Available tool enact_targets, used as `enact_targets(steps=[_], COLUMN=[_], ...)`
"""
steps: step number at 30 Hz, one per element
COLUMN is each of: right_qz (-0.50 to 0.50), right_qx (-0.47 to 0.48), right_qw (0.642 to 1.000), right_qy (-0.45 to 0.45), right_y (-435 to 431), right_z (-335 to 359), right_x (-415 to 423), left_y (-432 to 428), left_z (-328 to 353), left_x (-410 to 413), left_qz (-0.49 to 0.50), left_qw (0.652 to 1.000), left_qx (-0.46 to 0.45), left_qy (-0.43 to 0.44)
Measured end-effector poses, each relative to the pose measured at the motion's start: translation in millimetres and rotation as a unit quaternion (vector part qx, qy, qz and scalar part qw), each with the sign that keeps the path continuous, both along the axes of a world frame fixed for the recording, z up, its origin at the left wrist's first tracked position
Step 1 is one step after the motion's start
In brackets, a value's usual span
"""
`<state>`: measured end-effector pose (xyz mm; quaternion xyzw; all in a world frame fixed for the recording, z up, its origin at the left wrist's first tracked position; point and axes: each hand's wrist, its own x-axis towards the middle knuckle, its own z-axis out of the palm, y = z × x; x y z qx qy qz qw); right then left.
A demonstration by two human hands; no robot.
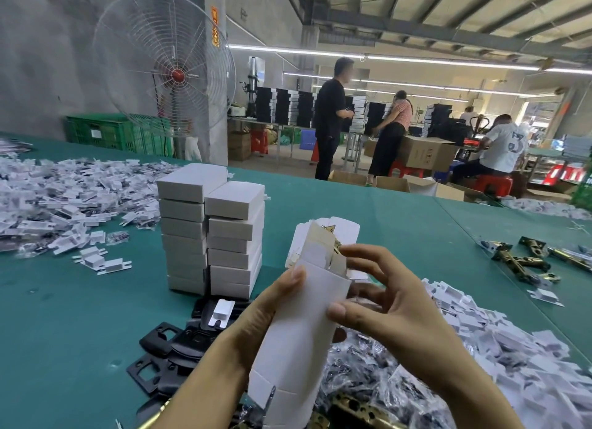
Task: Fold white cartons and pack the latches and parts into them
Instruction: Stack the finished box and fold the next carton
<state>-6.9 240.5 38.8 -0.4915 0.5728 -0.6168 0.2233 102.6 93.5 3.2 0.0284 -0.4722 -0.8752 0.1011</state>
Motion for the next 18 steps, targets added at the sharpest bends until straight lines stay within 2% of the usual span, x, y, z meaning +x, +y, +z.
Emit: enact_targets(steps=[5, 7, 9, 11, 13, 16, 18], right_qz=[-0.012, -0.010, -0.011, -0.004, 0.002, 0.014, 0.010], right_qx=[-0.011, -0.031, -0.045, -0.047, -0.035, -0.004, 0.003], right_qw=[0.999, 0.997, 0.996, 0.996, 0.997, 0.999, 1.000], right_qy=[-0.046, -0.064, -0.077, -0.077, -0.074, -0.041, -0.027], right_y=[-1, -2, -5, -9, -11, -12, -13], right_z=[-4, -5, -8, -11, -13, -15, -15], right_x=[-4, -4, -3, -1, 1, -1, -1], left_y=[-2, 3, 11, 9, -1, -10, -9], left_z=[-2, 2, 6, 5, -2, -4, -4], left_x=[2, 1, 1, -5, -5, -2, -4], left_qz=[-0.019, -0.087, -0.101, -0.116, -0.059, -0.133, -0.135], left_qw=[0.999, 0.995, 0.992, 0.989, 0.997, 0.988, 0.988], left_qx=[0.033, 0.045, 0.061, 0.057, 0.048, 0.069, 0.073], left_qy=[-0.008, 0.034, 0.047, 0.071, 0.020, 0.041, 0.017])
